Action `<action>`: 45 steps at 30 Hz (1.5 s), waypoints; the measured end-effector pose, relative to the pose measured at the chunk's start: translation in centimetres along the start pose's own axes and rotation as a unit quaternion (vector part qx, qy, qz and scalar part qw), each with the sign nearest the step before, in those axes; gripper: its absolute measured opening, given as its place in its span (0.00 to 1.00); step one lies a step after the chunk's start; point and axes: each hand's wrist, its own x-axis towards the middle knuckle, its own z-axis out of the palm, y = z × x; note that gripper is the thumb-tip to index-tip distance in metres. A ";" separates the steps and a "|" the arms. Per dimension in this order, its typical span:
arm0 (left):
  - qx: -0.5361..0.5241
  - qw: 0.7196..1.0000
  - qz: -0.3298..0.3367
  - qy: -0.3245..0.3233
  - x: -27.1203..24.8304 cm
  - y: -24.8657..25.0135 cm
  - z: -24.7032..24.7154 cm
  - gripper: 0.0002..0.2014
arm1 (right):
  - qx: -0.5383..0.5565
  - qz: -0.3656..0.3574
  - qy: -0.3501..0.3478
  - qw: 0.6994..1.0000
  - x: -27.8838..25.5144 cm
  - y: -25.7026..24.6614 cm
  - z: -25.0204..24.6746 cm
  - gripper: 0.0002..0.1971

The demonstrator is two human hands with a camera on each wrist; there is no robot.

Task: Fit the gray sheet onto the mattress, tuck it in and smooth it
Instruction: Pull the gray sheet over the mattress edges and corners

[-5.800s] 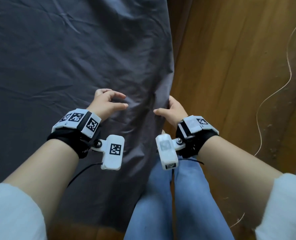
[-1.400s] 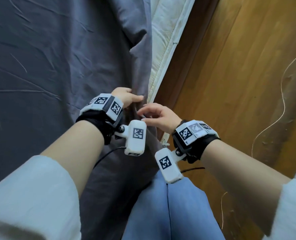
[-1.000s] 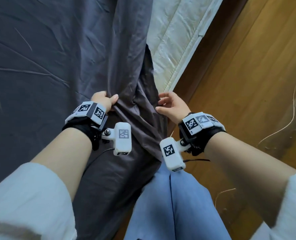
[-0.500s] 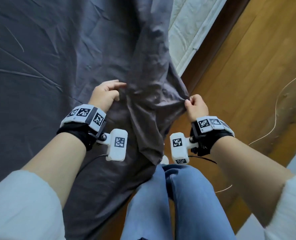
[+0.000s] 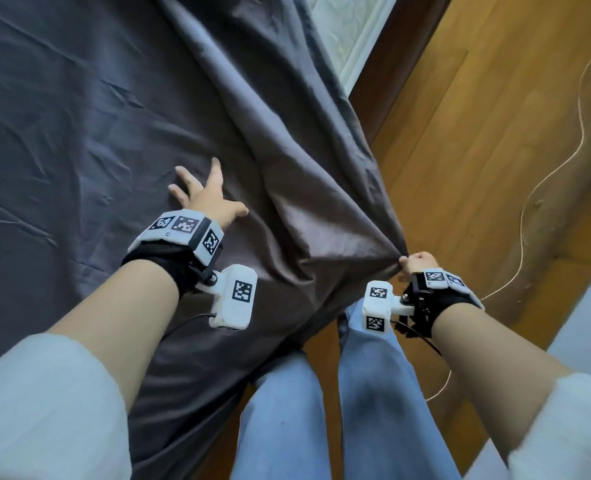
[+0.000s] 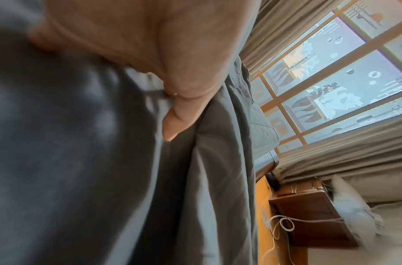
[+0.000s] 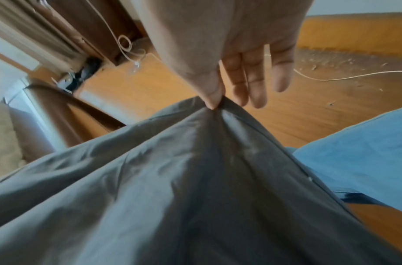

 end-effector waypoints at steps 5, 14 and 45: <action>0.005 1.000 -0.015 0.008 0.9 3.9 0.1 0.38 | 0.007 -0.063 -0.057 0.996 1.6 -7.1 -1.3 0.05; -0.015 0.995 -0.101 -0.013 3.5 6.9 -0.4 0.16 | -0.099 -0.318 -0.154 0.930 0.3 -22.8 -2.9 0.19; -0.114 0.993 -0.010 -0.023 11.9 20.4 -6.9 0.27 | 0.012 -0.285 -0.040 0.958 4.2 -34.1 -13.2 0.16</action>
